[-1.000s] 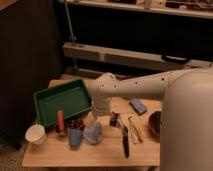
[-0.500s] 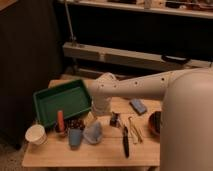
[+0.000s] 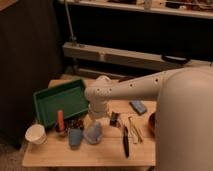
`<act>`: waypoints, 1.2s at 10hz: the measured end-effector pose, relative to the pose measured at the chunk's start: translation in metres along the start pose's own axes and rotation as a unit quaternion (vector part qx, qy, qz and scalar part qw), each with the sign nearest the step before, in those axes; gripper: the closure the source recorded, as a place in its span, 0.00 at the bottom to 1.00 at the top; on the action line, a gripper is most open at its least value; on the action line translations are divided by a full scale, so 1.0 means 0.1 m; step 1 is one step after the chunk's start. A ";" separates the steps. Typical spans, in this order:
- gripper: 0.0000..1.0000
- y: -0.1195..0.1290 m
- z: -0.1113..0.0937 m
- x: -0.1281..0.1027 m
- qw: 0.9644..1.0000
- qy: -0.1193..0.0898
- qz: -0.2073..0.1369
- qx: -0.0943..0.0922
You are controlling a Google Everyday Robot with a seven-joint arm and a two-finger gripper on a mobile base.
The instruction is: Place towel in red bowl
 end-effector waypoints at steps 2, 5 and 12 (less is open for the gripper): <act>0.20 -0.01 0.30 0.08 1.000 0.007 -0.004 -0.005; 0.23 -0.04 0.54 0.19 1.000 0.013 -0.004 -0.017; 0.92 -0.02 0.58 0.22 0.999 0.018 -0.004 -0.028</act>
